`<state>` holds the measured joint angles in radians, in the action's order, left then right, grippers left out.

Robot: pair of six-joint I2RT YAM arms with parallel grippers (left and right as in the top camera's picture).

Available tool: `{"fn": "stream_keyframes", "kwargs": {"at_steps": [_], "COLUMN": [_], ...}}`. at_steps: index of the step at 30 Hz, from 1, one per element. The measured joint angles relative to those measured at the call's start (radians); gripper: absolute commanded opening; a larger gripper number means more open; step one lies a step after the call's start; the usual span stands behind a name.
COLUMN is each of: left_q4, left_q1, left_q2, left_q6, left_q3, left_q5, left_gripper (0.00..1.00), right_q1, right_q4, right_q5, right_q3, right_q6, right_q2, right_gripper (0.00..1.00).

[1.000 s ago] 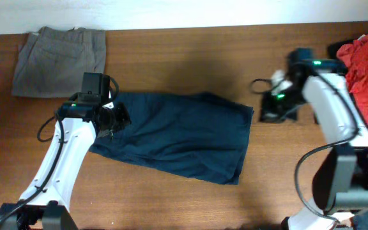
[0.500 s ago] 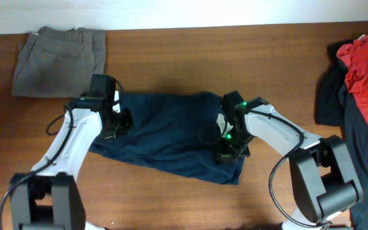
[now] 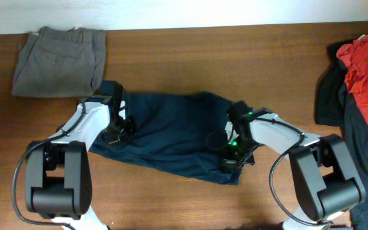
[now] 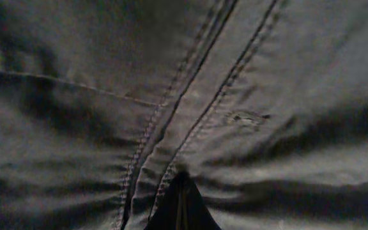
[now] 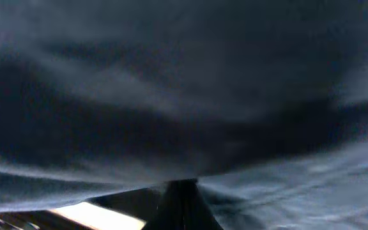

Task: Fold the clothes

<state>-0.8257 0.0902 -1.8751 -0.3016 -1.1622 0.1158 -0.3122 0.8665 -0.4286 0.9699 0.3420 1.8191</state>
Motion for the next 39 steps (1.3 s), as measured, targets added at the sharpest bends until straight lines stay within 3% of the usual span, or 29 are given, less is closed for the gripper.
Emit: {"fn": "stream_keyframes", "kwargs": {"at_steps": [13, 23, 29, 39], "left_q4": [-0.08, -0.15, -0.135, -0.132], "left_q1": [0.0, 0.004, 0.037, 0.051], "left_q2": [-0.008, -0.014, -0.015, 0.053], "left_q6": [-0.037, -0.107, -0.121, -0.074], "left_q3": [0.0, 0.0, 0.0, -0.017], "left_q5": [0.003, 0.085, 0.088, 0.033], "left_gripper": [0.01, 0.01, 0.01, 0.01], "right_q1": [0.22, 0.43, 0.52, 0.458], "right_q4": [-0.085, -0.159, 0.007, 0.411], "right_q5": [-0.029, -0.017, 0.055, 0.031], "right_q3": [0.0, 0.021, 0.163, 0.464], "right_q6": [-0.005, -0.027, -0.082, -0.244], "right_q2": [0.0, 0.0, 0.0, -0.033], "right_gripper": [0.04, 0.04, 0.04, 0.04]}}
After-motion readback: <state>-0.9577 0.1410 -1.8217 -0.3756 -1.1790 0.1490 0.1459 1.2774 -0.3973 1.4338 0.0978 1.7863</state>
